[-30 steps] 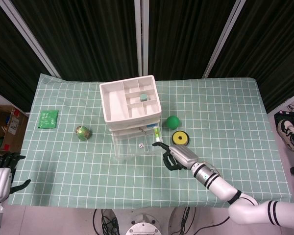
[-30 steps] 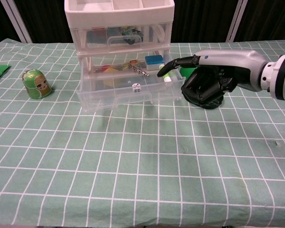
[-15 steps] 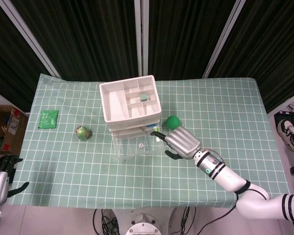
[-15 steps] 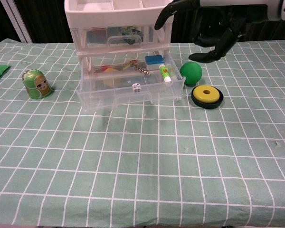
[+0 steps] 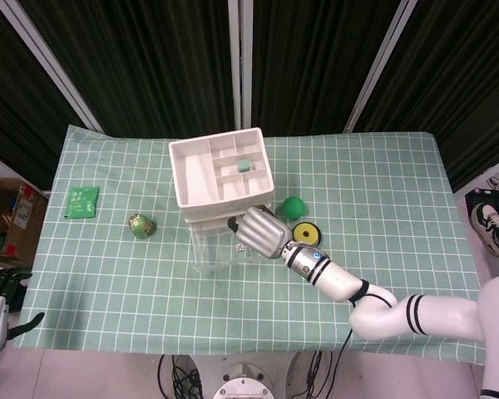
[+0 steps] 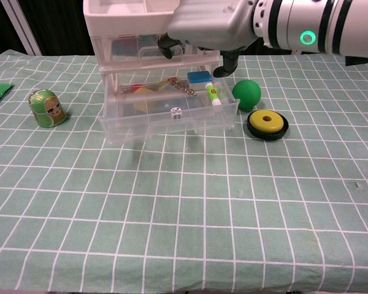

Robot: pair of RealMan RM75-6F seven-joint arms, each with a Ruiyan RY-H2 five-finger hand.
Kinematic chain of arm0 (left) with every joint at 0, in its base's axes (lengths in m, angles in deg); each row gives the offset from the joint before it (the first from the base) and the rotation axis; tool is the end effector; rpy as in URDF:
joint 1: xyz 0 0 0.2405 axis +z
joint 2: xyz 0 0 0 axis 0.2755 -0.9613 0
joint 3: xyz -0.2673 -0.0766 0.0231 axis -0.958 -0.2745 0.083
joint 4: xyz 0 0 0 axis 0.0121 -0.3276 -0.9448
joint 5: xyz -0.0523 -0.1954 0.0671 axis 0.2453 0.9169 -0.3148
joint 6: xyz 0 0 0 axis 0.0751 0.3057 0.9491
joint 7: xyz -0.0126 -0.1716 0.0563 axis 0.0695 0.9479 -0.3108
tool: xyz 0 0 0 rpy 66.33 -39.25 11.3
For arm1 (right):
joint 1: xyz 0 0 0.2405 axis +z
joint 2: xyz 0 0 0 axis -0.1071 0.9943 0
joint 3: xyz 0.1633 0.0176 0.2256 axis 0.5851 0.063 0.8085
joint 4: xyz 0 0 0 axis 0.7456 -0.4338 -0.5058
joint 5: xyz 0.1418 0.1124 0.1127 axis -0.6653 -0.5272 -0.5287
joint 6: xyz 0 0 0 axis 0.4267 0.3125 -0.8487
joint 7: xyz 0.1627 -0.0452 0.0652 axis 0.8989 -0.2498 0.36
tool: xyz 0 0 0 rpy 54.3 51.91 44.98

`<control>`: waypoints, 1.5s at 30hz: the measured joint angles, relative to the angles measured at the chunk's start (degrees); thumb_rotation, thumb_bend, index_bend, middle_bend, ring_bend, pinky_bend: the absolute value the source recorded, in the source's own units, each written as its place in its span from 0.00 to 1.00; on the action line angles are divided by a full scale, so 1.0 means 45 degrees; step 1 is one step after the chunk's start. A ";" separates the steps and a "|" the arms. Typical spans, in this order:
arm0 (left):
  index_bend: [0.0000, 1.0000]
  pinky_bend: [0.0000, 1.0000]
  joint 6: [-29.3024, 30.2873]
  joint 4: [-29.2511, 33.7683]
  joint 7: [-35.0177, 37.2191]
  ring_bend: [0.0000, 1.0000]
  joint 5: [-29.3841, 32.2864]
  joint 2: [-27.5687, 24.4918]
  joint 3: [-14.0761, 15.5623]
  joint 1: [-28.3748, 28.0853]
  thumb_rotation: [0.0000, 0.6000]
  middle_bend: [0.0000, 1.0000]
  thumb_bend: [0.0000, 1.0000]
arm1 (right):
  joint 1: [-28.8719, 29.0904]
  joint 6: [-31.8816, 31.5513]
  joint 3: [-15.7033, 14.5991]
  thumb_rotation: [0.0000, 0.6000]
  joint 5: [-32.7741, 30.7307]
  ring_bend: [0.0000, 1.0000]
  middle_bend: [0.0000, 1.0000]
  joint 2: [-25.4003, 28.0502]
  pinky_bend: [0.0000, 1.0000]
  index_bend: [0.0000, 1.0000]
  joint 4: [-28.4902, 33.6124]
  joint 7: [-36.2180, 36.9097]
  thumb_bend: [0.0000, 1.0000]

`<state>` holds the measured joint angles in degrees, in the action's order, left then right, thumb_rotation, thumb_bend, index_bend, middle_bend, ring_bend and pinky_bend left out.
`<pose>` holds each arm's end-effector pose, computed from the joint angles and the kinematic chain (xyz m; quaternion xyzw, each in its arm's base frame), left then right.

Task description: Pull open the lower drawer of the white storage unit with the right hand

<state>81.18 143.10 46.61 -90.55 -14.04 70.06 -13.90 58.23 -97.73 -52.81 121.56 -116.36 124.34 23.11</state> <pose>-0.3701 0.1719 0.1513 -0.5477 -0.4006 -0.3778 0.6299 -0.0084 -0.3969 -0.0202 0.8692 0.1175 0.2649 0.4006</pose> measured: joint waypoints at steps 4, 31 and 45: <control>0.29 0.19 -0.0007 -0.0051 0.0055 0.14 -0.0007 0.0025 -0.0026 -0.0005 1.00 0.21 0.05 | 0.0156 -0.0133 -0.0422 1.00 0.1002 0.99 0.94 -0.0695 1.00 0.32 -0.1091 -0.0048 0.01; 0.29 0.19 -0.0110 -0.0021 0.0169 0.14 0.0325 0.0048 -0.0168 0.0129 1.00 0.21 0.05 | 0.0824 0.0381 -0.1204 1.00 0.4399 0.99 0.94 -0.3073 1.00 0.37 -0.6109 0.1229 0.01; 0.29 0.19 -0.0026 -0.0007 0.0361 0.14 0.0260 -0.0035 -0.0166 0.0212 1.00 0.21 0.05 | 0.1031 0.0428 -0.1107 1.00 0.5198 0.99 0.94 -0.3901 1.00 0.43 -0.7578 0.2237 0.15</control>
<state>81.06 143.07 48.23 -89.38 -14.20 69.31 -12.95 62.87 -95.80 -57.79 144.95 -133.92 90.24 33.18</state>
